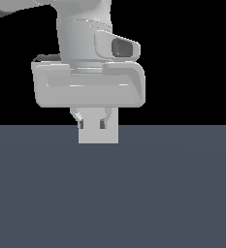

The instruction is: Plug the charger into the wall socket.

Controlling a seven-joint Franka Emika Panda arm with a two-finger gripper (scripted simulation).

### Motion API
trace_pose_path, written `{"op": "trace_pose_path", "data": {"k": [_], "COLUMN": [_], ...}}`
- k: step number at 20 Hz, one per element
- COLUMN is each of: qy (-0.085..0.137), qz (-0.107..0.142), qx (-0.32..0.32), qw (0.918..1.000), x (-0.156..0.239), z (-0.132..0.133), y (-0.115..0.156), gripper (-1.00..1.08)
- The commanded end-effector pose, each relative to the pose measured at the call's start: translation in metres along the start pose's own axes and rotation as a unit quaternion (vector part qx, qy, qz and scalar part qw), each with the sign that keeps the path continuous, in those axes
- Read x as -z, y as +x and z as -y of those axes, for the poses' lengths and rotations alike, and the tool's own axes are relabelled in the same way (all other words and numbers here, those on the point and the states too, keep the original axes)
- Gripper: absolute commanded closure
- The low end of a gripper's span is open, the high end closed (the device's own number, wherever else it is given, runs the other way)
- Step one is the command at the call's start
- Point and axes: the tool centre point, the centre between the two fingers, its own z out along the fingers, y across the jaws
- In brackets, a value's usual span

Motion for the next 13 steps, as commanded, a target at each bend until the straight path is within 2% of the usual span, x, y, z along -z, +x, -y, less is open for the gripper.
{"op": "trace_pose_path", "data": {"k": [1,7,13], "qy": [0.0,0.0,0.0], "qz": [0.0,0.0,0.0], "qx": [0.0,0.0,0.0], "qw": [1.0,1.0,1.0], "x": [-0.002,-0.01,-0.012], "z": [0.0,0.0,0.0], "y": [0.007,0.028,0.034], "gripper": [1.08,1.08,1.08]}}
